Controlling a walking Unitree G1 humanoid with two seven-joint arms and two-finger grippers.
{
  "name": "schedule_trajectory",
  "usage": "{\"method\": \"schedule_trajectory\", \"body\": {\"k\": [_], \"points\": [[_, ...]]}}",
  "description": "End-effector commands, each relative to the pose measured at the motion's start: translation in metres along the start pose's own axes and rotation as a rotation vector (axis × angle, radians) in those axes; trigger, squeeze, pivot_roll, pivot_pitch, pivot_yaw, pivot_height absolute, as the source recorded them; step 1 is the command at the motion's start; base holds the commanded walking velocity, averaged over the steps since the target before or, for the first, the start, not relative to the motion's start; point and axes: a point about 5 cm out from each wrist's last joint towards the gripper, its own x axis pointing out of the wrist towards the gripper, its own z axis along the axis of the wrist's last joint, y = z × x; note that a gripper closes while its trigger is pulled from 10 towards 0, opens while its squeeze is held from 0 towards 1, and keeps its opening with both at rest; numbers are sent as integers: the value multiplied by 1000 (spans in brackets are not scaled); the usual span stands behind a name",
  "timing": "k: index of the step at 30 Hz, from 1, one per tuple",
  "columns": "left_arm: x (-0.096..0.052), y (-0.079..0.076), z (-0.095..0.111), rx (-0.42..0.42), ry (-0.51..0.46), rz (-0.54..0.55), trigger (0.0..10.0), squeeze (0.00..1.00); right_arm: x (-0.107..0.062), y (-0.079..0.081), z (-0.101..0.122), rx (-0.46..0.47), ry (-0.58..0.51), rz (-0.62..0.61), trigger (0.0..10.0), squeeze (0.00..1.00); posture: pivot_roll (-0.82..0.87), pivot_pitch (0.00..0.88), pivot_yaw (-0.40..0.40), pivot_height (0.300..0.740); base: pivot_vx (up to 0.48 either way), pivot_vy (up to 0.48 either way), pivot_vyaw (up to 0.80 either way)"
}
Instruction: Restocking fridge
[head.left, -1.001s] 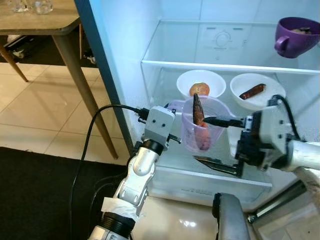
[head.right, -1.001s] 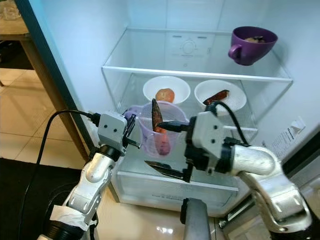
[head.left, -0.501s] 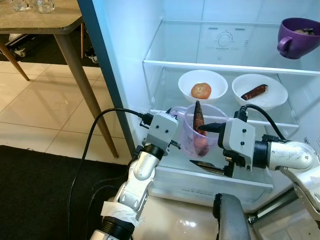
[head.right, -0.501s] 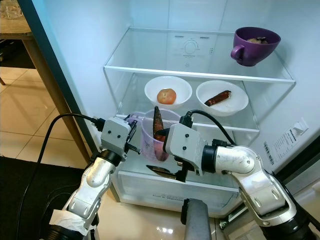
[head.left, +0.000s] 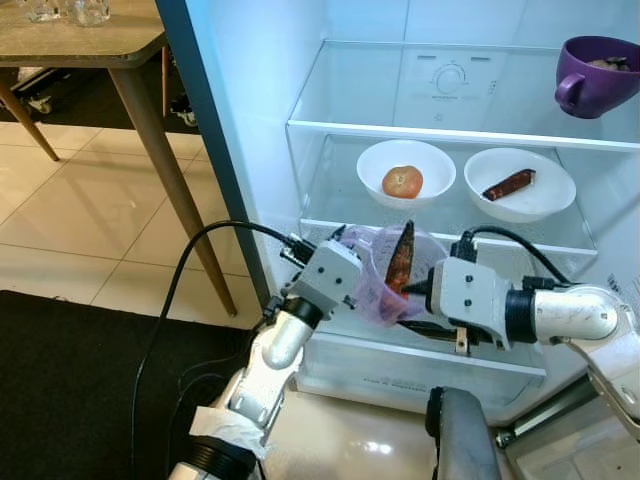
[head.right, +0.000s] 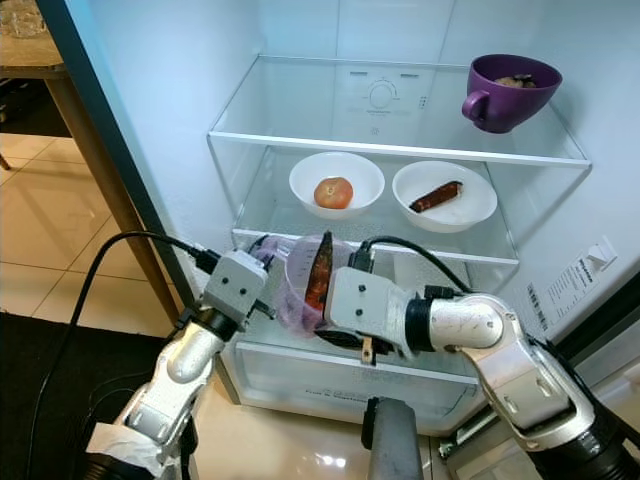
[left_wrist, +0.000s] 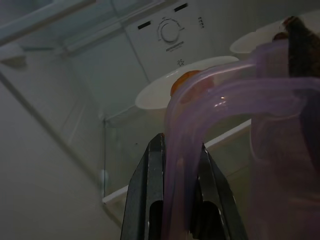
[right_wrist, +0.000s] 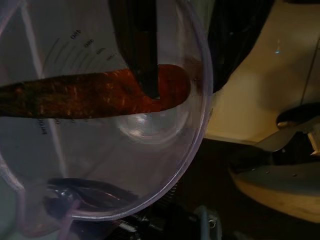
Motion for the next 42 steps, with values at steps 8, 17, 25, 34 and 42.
{"method": "schedule_trajectory", "body": {"k": [8, 17, 25, 34, 42], "points": [[-10, -6, -10, 36, 23, -64, 10000, 0, -3, 1, -6, 14, 52, 11, 0, 0, -5, 111, 13, 369, 0, 0, 0], [-11, -14, -10, -53, 9, -129, 10000, 1000, -3, 2, -8, 8, 62, 29, 0, 0, -4, 109, 9, 369, 0, 0, 0], [-15, -11, -17, -228, 51, -100, 10000, 1000, -2, 2, -11, 5, 87, 36, 0, 0, -2, 108, 5, 369, 0, 0, 0], [-29, -14, -27, -372, 107, -59, 10000, 1000, -5, -14, -27, 37, 215, -61, 0, 0, 0, 101, 4, 369, 0, 0, 0], [-40, -33, -19, -549, 91, -140, 10000, 1000, -9, -29, -29, 34, 253, -113, 0, 0, 3, 94, -6, 369, 0, 0, 0]]}}
